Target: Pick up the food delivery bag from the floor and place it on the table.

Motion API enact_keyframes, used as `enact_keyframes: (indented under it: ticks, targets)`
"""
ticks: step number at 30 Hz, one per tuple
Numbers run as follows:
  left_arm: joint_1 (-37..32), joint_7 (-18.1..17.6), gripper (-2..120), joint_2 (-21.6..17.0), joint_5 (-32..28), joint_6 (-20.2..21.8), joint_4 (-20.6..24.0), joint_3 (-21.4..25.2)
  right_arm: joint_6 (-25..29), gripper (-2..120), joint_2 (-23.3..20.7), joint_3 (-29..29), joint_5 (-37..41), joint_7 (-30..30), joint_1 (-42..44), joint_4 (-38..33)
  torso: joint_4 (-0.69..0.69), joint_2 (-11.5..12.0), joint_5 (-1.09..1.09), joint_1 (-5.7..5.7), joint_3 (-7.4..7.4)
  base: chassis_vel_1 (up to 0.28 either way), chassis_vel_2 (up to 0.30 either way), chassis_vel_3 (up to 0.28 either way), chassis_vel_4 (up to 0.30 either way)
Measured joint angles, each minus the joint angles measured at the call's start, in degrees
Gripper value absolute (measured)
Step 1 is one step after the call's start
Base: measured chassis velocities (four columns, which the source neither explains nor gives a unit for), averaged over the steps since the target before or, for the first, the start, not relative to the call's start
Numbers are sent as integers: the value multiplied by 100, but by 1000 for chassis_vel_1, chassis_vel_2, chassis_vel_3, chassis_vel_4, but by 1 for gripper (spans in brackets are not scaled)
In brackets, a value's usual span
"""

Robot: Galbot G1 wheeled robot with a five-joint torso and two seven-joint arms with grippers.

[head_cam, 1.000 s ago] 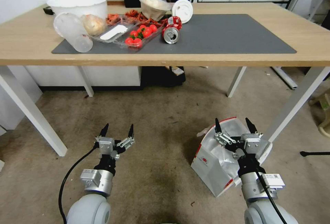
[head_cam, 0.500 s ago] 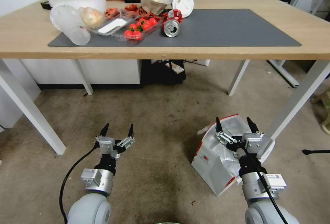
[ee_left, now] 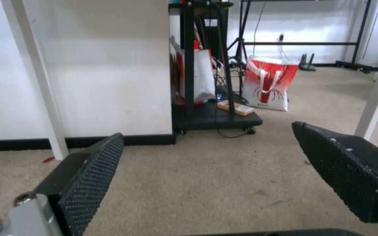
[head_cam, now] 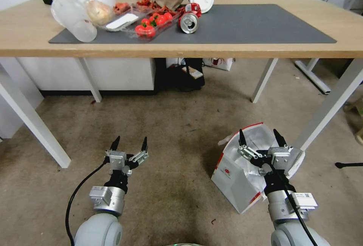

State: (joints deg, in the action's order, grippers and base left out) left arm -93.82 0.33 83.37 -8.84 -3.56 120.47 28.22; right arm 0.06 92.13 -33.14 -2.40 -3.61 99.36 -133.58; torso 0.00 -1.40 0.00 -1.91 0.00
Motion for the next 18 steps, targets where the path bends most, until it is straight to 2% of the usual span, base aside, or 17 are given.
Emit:
enact_keyframes:
  ticks: [7,11,13,18]
  targets:
    - [-2,2,97,20,7,-9,1,-2,7,100,0,-4,2,0,-2,1,0,16,0,5,0,0,0,0,0]
    - [30,-1,97,31,-12,-277,-112,-22,9,100,0,-12,17,14,-3,10,1,13,0,6,0,0,0,0,0]
    - [80,-2,100,30,-47,-530,-217,-28,-8,100,-1,-81,70,144,-25,51,0,4,0,5,0,0,0,0,0]
    - [115,7,100,26,-61,-595,-254,-48,-322,100,-61,-265,143,556,-113,96,0,-10,0,4,0,0,0,0,0]
